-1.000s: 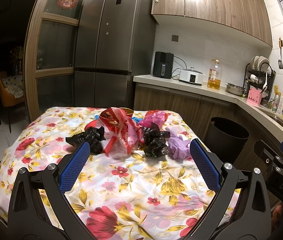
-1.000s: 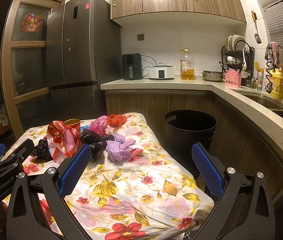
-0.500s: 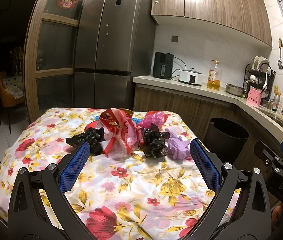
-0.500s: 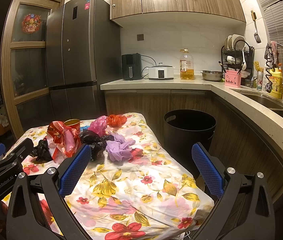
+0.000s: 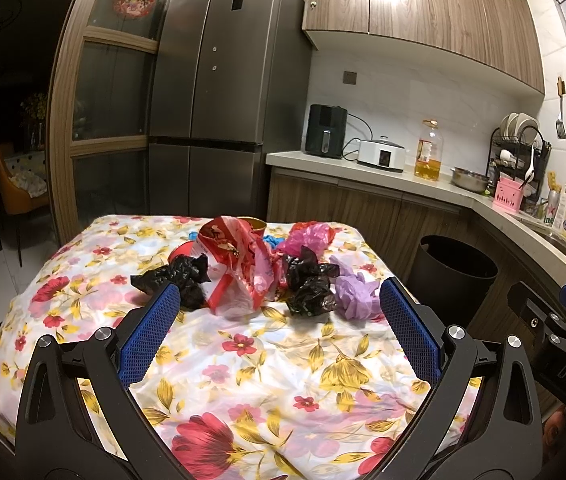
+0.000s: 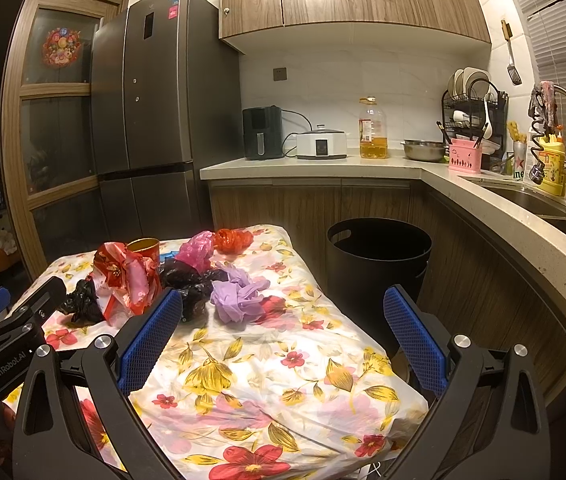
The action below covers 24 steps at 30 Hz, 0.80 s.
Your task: Collect trash
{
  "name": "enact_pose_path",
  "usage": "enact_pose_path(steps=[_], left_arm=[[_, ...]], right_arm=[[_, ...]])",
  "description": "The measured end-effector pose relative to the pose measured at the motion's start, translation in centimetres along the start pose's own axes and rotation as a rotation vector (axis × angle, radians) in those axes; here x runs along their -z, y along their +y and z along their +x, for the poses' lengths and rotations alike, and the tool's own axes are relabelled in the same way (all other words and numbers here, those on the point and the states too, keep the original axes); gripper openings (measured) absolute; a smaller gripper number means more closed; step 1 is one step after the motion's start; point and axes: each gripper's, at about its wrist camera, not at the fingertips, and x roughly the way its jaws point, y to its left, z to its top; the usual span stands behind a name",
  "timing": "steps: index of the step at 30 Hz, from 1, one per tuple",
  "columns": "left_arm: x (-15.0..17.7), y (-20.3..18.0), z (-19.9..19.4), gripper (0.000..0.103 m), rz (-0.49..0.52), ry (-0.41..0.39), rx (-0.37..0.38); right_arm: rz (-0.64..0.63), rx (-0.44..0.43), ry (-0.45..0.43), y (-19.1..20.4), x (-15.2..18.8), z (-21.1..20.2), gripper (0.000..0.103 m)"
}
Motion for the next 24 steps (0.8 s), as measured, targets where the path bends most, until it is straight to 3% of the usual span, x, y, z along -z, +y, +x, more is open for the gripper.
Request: enact_pose_path(steps=[24], left_arm=[[0.04, 0.02, 0.1, 0.098, 0.0, -0.002, 0.002]], right_arm=[[0.002, -0.002, 0.002, -0.13, -0.07, 0.16, 0.098]])
